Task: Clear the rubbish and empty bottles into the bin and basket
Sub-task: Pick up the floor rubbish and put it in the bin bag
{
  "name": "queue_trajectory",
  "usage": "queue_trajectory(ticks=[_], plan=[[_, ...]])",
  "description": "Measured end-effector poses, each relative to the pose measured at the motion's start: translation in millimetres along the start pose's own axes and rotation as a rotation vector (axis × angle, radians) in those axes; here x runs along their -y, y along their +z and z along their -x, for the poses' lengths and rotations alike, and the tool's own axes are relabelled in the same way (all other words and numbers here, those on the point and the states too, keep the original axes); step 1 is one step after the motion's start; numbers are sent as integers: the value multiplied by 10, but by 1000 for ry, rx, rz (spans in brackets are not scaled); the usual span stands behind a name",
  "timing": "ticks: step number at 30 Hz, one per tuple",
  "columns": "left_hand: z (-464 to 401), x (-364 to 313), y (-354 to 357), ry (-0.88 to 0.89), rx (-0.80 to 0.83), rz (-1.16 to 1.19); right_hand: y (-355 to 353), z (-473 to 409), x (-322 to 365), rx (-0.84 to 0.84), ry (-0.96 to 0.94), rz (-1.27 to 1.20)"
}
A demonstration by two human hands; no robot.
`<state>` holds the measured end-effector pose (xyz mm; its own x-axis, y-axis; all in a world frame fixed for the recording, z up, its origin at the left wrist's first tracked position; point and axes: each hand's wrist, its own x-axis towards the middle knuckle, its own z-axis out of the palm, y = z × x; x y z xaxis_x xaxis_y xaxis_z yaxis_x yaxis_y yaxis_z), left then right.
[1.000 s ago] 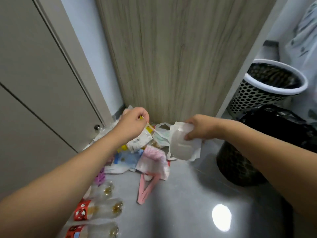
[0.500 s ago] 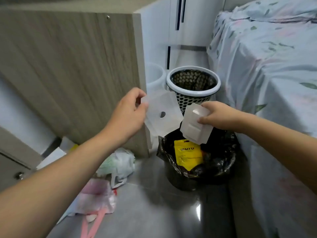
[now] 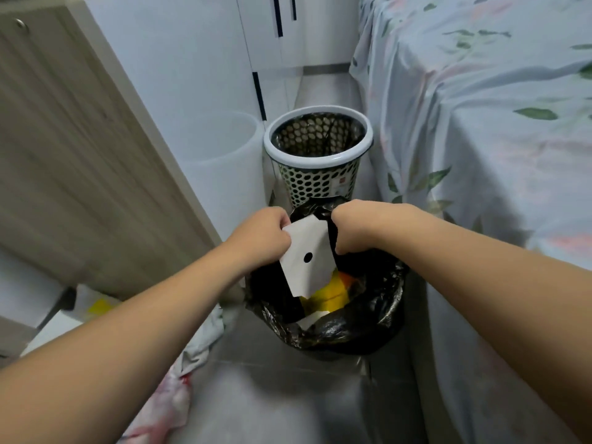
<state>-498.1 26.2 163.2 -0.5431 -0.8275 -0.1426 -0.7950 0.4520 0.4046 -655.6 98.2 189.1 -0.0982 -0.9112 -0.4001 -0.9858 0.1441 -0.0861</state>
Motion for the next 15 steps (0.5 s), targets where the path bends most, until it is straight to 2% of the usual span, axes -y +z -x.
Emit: queue_trajectory(ticks=[3,8,15], plan=[[-21,-5,173,-26,48,-43,52,-22,19,29,-10,49],[189,159,46,27,-131,-37,73,-12,164,2,-44,-20],[858,937,-311,214,-229,-99,132,128,880,-142,-186,-203]])
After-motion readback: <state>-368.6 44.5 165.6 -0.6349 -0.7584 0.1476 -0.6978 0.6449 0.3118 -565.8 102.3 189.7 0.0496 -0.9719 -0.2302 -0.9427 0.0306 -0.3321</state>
